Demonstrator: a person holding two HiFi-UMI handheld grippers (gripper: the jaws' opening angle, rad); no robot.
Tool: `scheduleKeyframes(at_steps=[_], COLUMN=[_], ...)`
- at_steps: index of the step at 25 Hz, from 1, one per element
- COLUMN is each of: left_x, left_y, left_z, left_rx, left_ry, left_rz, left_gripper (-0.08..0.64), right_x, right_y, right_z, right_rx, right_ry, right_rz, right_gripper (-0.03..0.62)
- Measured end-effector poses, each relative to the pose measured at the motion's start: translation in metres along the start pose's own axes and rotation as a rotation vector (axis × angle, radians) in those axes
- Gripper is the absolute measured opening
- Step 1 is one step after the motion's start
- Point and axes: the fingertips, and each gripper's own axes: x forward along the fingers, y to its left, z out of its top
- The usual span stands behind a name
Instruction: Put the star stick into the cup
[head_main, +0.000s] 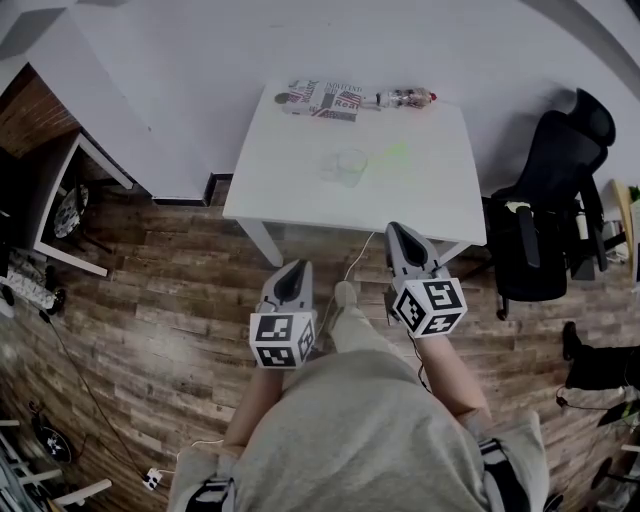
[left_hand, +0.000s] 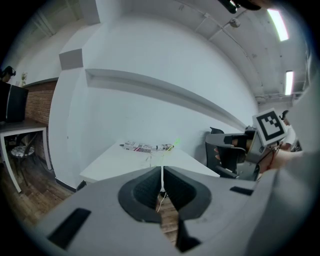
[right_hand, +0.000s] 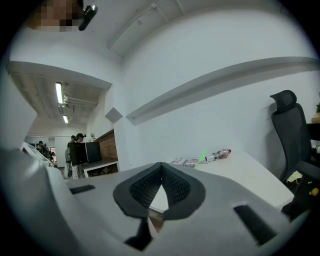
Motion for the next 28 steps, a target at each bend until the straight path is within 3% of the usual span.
scheduleKeyframes(at_steps=[11, 28], left_x=[-0.038, -0.039], left_y=[-0.011, -0.014], left_z=[-0.014, -0.010], left_rx=[0.011, 0.019], left_ry=[-0.002, -0.009], left_rz=[-0.021, -0.028], left_gripper=[0.014, 0.014], right_x=[-0.050, -0.056], right_y=[0.042, 0.044], right_z=[-0.008, -0.005], right_rx=[-0.015, -0.042], right_ry=[-0.018, -0.013], right_rz=[0.026, 0.031], right_gripper=[-0.005, -0.005])
